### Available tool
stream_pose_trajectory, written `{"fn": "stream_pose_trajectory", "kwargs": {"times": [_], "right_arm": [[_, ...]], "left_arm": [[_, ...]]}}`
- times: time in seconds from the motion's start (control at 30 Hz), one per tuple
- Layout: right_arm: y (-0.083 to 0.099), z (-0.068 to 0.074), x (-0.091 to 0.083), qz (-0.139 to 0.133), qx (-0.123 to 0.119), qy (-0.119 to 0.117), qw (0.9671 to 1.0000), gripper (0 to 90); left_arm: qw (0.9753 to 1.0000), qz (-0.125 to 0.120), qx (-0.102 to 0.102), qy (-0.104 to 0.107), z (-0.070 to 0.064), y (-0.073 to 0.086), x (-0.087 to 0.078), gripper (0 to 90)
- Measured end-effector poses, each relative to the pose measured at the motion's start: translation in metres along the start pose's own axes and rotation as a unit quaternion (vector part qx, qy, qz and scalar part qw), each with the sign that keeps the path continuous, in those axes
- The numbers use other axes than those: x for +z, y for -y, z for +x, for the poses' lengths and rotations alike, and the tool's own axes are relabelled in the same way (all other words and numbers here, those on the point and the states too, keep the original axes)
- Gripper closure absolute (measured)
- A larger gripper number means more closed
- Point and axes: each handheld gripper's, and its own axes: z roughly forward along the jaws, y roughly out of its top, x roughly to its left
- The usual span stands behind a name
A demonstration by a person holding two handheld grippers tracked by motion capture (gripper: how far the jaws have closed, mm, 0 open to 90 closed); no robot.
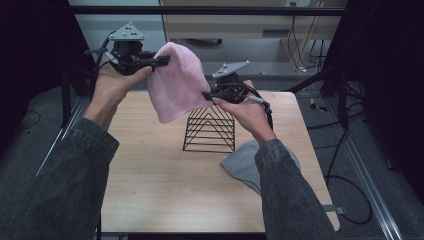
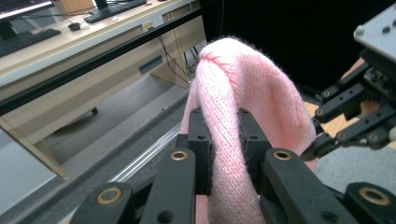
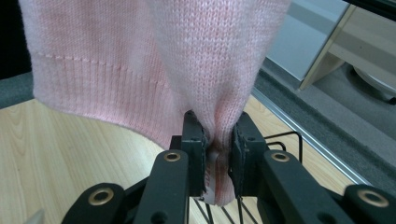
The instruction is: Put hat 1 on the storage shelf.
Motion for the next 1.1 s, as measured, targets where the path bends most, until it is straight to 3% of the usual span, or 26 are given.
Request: {"fn": "stream_pose_trajectory", "kwargs": {"times": [0.17, 0.5, 0.77, 1.1], "right_arm": [[0.008, -0.004, 0.005, 0.004, 0.003, 0.001, 1.0, 78.0], [0.033, -0.017, 0.01, 0.012, 0.021, 0.011, 0.9997, 77.5], [0.04, -0.019, 0.005, 0.012, 0.023, 0.008, 0.9996, 77.7], [0.048, -0.025, -0.006, -0.01, 0.042, 0.004, 0.9991, 78.2]], "left_arm": [[0.9999, 0.011, 0.012, 0.005, -0.002, 0.001, 0.015, 78.5], [0.9997, 0.015, 0.004, 0.017, 0.0, 0.012, 0.042, 78.0], [0.9997, 0.011, -0.002, 0.022, -0.004, 0.013, 0.05, 76.9], [0.9997, -0.004, -0.006, 0.023, -0.01, 0.006, 0.054, 76.9]]}}
